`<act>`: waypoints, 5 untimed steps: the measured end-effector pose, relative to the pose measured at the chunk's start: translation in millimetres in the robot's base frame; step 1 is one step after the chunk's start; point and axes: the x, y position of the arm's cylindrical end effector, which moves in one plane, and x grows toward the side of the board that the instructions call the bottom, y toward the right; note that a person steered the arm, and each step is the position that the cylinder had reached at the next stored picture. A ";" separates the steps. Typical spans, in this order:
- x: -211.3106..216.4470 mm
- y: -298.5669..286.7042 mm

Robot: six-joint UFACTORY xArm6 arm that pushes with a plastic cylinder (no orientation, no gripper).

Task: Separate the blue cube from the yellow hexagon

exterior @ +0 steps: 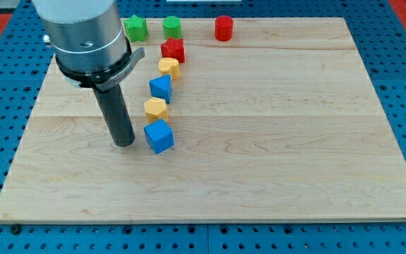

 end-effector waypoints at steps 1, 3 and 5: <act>3.1 0.0; 23.6 29.7; 26.5 32.8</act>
